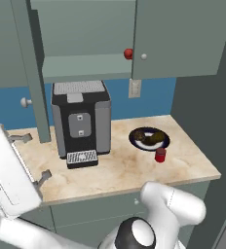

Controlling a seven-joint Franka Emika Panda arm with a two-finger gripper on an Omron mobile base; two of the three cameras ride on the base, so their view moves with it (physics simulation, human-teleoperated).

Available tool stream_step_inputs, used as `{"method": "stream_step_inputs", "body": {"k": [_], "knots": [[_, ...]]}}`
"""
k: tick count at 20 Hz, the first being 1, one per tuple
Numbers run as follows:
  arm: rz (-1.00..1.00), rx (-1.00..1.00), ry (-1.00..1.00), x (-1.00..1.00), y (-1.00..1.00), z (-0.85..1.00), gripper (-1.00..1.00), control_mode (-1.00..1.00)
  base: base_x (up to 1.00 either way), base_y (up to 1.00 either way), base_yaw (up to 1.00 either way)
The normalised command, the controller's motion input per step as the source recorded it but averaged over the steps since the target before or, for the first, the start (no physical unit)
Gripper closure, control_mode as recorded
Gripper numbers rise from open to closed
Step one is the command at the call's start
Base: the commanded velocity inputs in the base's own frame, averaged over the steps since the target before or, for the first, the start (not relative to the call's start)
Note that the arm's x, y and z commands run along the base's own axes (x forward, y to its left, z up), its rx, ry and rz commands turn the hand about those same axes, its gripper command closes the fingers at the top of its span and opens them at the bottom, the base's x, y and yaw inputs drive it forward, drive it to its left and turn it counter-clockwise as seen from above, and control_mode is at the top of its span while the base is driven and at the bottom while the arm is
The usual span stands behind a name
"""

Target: Pick the avocado and bread from the counter and place them on the plate. Then pick the jam from the cabinet and place it next to the plate. Lastly close the cabinet door.

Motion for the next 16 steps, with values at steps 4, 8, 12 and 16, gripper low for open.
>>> {"method": "stream_step_inputs", "body": {"k": [4,8,12,16], "knots": [[-0.01,0.00,0.08,0.50,0.01,-0.02,-1.00,-1.00,0.00,0.00,0.00],[0.01,0.00,0.17,0.14,0.14,-0.15,-1.00,-1.00,0.00,0.00,0.00],[0.09,0.00,0.14,0.13,0.25,-0.09,-1.00,-1.00,0.00,0.00,0.00],[0.13,0.01,0.16,0.50,0.04,-0.02,-1.00,-1.00,0.00,0.00,0.00]]}}
